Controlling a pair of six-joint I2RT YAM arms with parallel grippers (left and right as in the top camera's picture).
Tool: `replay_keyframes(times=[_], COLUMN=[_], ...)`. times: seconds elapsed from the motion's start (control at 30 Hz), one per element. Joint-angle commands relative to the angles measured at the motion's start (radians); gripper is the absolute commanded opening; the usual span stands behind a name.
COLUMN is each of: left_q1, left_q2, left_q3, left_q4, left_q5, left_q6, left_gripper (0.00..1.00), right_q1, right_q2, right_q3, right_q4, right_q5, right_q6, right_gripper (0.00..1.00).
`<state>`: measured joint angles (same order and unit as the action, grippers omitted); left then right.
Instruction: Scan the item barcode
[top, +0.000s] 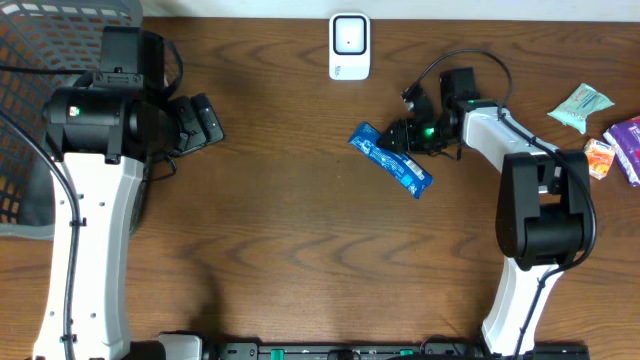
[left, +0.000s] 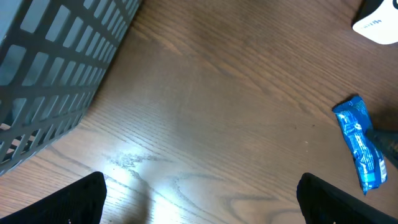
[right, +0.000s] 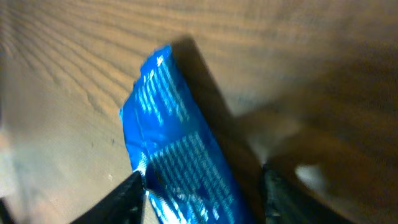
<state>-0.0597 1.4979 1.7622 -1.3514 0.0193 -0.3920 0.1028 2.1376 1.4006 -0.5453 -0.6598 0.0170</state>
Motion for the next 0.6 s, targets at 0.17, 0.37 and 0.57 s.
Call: replay_keyframes(times=[0.17, 0.37, 0.57], left_q1=[0.004, 0.004, 0.004], left_q2=[0.005, 0.005, 0.005], left_q3=[0.003, 0.003, 0.003], left_q4=[-0.002, -0.002, -0.002], left_q5=[-0.016, -0.016, -0.016], left_q6=[0.006, 0.006, 0.006], left_gripper=[0.98, 0.98, 0.98], right_q1=[0.003, 0.011, 0.043], right_q2=[0.051, 0.051, 0.051], right_q3=[-0.002, -0.002, -0.002], right_q4=[-0.126, -0.181, -0.255], right_q5=[-0.024, -0.027, 0.055], right_q6=[-0.079, -0.087, -0.113], right_gripper=[0.42, 0.47, 0.60])
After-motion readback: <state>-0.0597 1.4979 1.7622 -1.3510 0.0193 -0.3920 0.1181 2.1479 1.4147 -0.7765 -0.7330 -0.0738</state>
